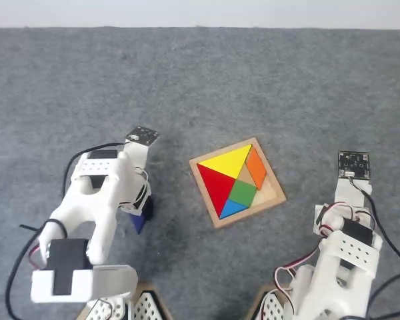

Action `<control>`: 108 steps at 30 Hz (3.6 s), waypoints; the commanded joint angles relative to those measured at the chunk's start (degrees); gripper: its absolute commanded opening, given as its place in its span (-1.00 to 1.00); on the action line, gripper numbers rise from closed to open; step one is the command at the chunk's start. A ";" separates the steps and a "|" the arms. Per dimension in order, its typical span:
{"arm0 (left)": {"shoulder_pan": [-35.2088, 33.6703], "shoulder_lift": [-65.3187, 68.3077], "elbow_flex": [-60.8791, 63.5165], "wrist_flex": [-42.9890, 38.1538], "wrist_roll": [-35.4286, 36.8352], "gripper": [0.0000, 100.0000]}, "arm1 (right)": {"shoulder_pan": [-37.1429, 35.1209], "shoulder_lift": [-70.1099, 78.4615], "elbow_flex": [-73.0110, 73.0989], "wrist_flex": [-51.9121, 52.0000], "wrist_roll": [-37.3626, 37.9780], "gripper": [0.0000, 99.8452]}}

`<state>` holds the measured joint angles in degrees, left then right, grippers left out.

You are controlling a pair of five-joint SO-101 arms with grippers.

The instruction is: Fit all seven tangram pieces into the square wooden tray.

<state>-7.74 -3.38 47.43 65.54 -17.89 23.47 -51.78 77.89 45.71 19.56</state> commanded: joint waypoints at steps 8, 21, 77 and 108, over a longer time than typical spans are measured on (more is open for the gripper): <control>2.02 0.00 -3.30 5.10 0.62 -0.80 | -0.13 -1.45 -1.05 -0.57 0.70 -0.98; 14.51 0.09 -4.00 8.44 2.64 -0.81 | -0.13 -1.45 -0.97 -0.84 0.70 -0.98; 17.05 0.70 -7.96 4.31 -10.64 -0.52 | -0.40 -1.45 -0.88 -1.01 0.35 -0.98; 23.65 0.53 -0.57 -4.13 -7.65 -0.55 | -0.40 -1.45 -0.79 -1.54 0.35 -0.98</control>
<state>15.12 -2.33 46.73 62.64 -26.15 23.56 -51.78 77.89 45.19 19.56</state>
